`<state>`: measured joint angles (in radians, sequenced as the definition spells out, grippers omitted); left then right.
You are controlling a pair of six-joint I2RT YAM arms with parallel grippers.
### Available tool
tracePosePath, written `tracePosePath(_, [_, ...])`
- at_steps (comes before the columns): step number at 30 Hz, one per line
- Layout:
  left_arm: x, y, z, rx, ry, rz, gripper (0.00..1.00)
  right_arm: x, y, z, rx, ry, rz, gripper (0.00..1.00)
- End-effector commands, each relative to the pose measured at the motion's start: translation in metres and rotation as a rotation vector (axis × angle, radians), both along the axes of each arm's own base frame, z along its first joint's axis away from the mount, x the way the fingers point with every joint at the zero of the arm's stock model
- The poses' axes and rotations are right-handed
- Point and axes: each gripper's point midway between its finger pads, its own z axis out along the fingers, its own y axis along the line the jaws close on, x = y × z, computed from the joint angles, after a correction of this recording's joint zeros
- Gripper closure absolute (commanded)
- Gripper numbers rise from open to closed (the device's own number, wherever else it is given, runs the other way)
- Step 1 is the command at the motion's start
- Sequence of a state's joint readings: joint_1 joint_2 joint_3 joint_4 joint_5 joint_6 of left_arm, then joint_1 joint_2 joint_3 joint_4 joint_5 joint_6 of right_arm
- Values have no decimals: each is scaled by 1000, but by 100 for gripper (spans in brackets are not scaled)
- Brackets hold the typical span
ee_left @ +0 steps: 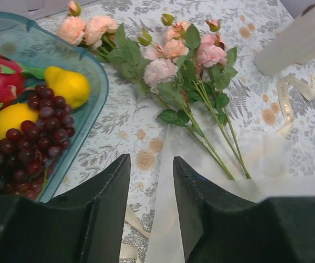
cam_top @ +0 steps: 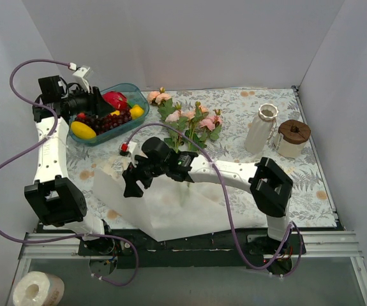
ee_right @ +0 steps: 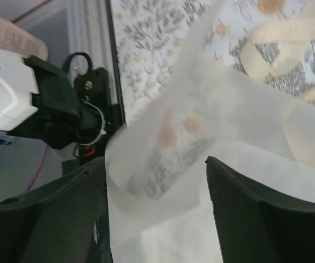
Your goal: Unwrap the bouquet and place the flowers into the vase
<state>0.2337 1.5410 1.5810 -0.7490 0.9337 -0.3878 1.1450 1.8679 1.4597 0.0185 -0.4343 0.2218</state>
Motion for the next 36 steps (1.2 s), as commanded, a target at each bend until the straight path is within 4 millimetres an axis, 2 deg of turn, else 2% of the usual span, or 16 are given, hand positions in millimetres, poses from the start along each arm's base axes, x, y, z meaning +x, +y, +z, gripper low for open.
tracePosePath(1, [10,23,35,14,-58,163,62,37,-18,-3,-130,-109,-156,8])
tracePosePath(2, [12,27,34,21,-57,182,61,58,-32,3,-134,-118,-215,7])
tracePosePath(3, [16,31,31,22,-43,201,61,70,-47,26,-103,-132,-273,6])
tracePosePath(4, [18,35,32,24,-40,213,60,83,-60,32,-98,-135,-319,5])
tracePosePath(5, [19,37,30,19,-25,222,60,103,-82,26,-116,-126,-382,5])
tracePosePath(6, [22,38,26,12,-3,219,60,117,-98,41,-98,-152,-446,5])
tracePosePath(8, [21,36,24,-6,20,196,60,143,-126,32,-141,-145,-529,4])
tracePosePath(11, [18,29,17,-33,50,151,59,171,-152,-6,-282,-145,-603,17])
tracePosePath(14, [12,24,13,-39,64,115,59,193,-166,-54,-401,-96,-657,34])
tracePosePath(16, [10,24,9,-29,66,104,59,203,-171,-65,-433,-75,-685,42])
tracePosePath(17, [8,25,7,-23,71,106,59,211,-175,-77,-457,-50,-703,43])
tracePosePath(19, [7,25,2,-8,78,102,59,219,-173,-82,-463,-44,-712,43])
tracePosePath(20, [6,26,1,-6,79,104,59,220,-173,-94,-492,-25,-711,43])
tracePosePath(22, [5,26,-5,-4,92,102,59,230,-176,-98,-522,-32,-753,44])
tracePosePath(27, [-1,23,-10,-5,91,89,59,239,-184,-116,-580,-32,-816,43])
tracePosePath(36, [-10,22,-25,9,106,74,59,244,-183,-126,-577,-25,-840,42])
